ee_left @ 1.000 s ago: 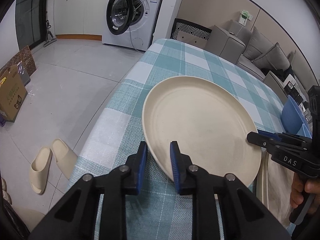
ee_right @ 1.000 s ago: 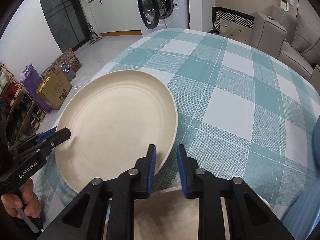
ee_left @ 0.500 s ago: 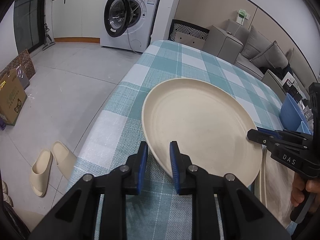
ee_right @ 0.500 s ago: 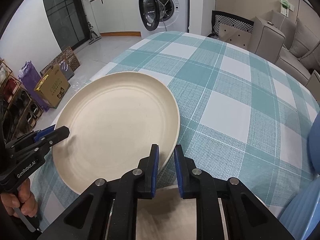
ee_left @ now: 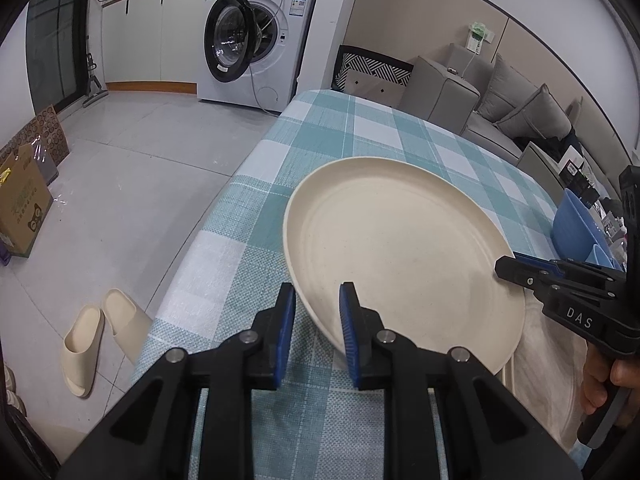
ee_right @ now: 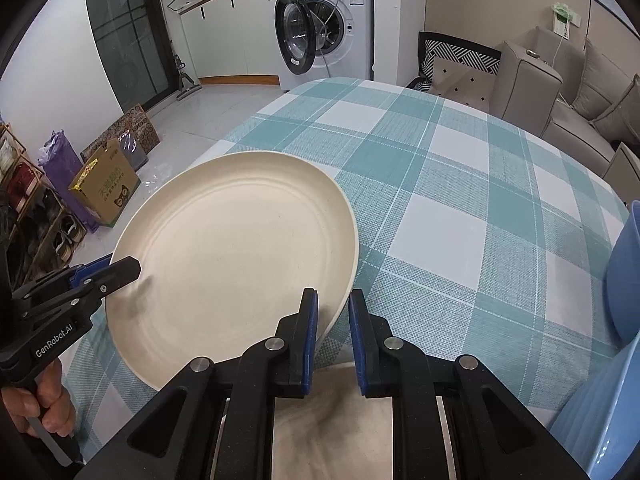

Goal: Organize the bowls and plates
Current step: 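Lift the cream plate with both tools and carry it toward the other plate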

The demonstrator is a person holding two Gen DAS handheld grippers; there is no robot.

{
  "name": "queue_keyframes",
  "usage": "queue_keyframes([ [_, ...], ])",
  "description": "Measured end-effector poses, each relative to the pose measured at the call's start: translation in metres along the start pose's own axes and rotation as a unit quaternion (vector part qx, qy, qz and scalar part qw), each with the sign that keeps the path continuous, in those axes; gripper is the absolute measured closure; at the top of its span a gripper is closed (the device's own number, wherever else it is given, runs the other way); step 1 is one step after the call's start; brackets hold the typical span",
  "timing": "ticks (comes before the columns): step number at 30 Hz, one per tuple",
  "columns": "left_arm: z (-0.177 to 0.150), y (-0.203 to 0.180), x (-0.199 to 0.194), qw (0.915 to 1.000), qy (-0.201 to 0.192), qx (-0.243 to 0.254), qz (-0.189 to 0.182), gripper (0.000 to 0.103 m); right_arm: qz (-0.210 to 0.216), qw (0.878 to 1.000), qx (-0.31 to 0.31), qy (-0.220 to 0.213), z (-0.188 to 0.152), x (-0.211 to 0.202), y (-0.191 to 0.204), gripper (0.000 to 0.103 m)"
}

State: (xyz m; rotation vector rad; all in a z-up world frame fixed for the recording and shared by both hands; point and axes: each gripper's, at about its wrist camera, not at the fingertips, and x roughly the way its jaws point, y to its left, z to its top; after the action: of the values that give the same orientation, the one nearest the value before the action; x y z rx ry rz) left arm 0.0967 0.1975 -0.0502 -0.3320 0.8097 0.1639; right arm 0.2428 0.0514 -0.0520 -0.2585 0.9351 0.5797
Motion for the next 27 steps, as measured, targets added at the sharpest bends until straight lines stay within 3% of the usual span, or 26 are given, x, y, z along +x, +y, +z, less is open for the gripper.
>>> queue_keyframes([
  [27, 0.001, -0.033, -0.026, 0.999, -0.022, 0.037, -0.007, 0.082, -0.005, 0.999, 0.015, -0.039, -0.011, -0.051, -0.016, 0.087],
])
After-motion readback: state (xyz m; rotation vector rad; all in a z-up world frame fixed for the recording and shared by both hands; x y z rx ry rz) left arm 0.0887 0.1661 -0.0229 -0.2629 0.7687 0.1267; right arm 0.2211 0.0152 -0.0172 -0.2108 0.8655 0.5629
